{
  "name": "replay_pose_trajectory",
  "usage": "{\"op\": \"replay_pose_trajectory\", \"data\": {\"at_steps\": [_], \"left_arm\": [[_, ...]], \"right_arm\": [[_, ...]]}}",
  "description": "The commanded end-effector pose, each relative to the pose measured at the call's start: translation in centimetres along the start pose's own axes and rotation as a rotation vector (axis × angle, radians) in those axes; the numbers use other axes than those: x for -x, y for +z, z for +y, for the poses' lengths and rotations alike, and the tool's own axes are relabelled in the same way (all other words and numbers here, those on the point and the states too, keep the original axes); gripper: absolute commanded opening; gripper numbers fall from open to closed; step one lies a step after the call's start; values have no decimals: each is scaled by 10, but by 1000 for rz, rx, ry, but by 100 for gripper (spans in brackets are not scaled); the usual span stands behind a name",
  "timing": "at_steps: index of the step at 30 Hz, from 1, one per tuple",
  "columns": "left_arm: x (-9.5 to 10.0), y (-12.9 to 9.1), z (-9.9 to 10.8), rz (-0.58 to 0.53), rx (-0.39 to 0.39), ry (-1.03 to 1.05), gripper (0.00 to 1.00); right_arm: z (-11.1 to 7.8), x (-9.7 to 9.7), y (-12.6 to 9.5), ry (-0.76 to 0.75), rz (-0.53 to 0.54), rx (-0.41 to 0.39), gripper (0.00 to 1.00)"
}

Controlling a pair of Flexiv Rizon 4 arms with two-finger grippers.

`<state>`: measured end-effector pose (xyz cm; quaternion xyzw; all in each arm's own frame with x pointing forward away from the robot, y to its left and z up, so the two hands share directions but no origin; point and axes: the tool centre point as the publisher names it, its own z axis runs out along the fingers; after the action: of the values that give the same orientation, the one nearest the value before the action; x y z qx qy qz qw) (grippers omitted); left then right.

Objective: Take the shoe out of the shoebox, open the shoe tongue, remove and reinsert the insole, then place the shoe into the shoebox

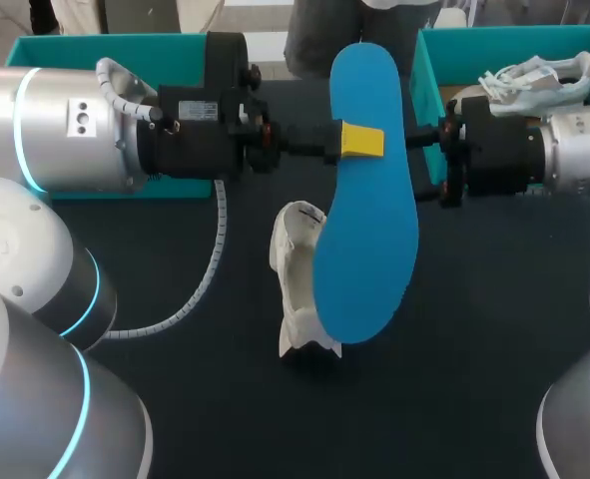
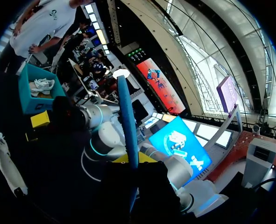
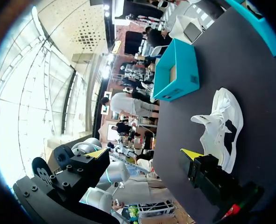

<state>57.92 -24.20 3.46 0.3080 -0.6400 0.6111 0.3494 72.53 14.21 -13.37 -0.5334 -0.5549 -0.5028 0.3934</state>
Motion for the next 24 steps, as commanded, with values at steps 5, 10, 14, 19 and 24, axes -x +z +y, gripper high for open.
{"op": "replay_pose_trajectory", "data": {"at_steps": [5,10,14,19,24], "left_arm": [[20,-20,10,44,-65,311,0],[37,-42,16,149,-86,707,0],[47,-55,19,196,-46,966,0],[50,-64,13,167,21,1242,0],[56,-66,7,89,-34,1414,0]], "right_arm": [[0,0,3,0,-2,2,100],[0,0,3,0,-2,2,100],[0,0,3,0,-2,2,100],[0,0,3,0,-2,2,100],[0,0,3,0,-2,2,100]]}}
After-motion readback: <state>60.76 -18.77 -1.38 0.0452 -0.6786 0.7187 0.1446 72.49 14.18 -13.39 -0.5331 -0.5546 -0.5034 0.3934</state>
